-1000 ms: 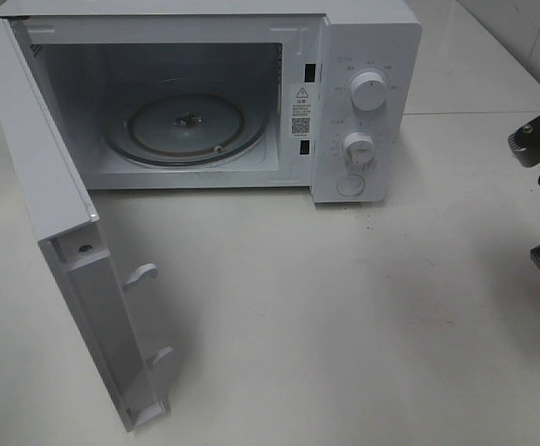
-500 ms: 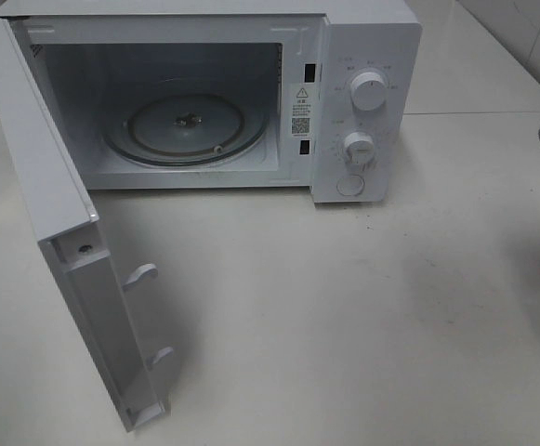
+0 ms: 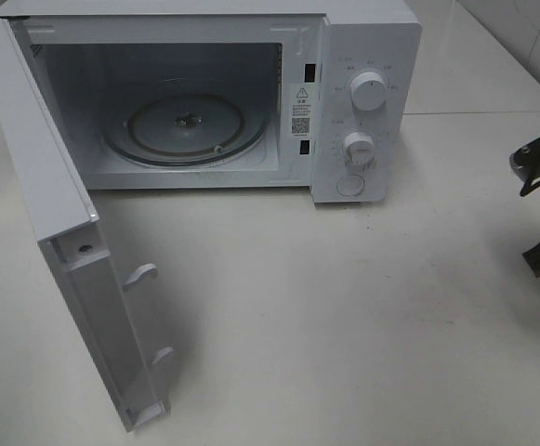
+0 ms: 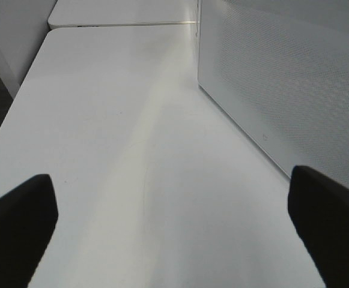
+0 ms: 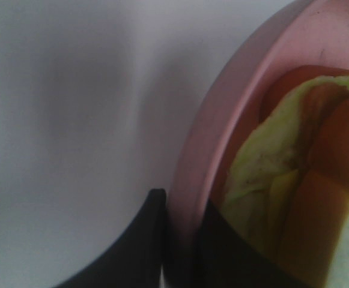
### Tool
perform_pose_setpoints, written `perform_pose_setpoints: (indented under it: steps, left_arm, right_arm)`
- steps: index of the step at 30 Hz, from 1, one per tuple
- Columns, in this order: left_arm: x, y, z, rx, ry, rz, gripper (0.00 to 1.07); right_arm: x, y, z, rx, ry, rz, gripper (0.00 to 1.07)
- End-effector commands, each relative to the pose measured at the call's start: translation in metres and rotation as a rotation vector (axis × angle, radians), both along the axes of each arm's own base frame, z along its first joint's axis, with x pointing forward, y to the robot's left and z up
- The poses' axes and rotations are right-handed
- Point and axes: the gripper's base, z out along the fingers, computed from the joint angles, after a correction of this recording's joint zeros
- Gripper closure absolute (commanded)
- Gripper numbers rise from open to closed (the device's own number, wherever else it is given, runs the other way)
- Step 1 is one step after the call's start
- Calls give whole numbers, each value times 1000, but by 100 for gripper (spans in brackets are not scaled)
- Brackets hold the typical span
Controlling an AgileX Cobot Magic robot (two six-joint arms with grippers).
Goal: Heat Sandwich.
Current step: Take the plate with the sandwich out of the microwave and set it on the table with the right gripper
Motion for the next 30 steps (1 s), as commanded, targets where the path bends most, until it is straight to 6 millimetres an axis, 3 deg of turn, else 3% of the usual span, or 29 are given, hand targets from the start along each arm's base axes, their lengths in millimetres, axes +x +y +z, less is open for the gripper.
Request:
perform_pose_setpoints:
  steps: [1, 30]
  left_arm:
    - [-4, -1, -1, -7, -22, -1, 5]
    - [-4, -1, -1, -7, -22, -1, 5]
  right_arm:
    - [6, -2, -5, -34, -5, 13, 106]
    - [19, 7, -67, 12, 82, 60, 105]
